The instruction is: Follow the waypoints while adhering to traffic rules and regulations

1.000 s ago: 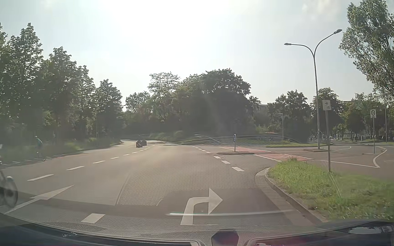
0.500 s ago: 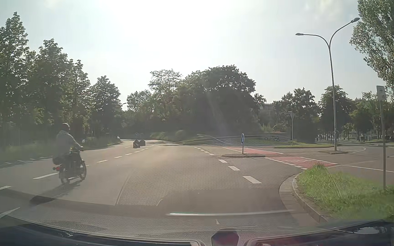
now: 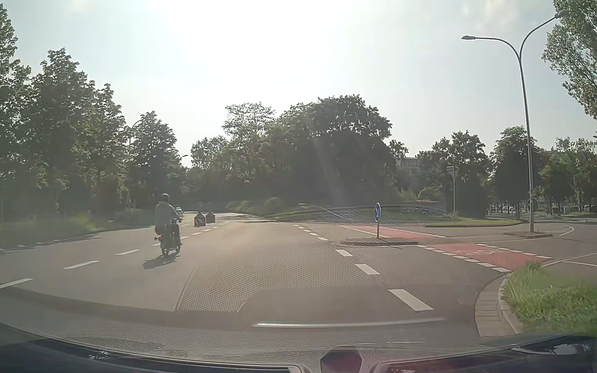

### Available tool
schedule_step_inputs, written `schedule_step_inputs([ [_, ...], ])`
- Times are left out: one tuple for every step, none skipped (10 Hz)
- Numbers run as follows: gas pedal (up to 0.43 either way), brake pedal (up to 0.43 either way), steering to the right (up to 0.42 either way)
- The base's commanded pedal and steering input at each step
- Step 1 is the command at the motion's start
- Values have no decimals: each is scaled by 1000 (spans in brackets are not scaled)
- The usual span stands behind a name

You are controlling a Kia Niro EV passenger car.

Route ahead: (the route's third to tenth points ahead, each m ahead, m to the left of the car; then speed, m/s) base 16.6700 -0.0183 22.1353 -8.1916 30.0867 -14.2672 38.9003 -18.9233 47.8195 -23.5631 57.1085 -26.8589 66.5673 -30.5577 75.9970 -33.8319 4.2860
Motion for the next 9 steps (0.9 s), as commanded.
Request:
schedule_step_inputs([
  [0, 195, 8],
  [0, 189, 16],
  [0, 183, 26],
  [0, 177, 37],
  [0, 177, 51],
  [0, 177, 65],
  [0, 171, 85],
  [0, 171, 105],
  [0, 171, 123],
])
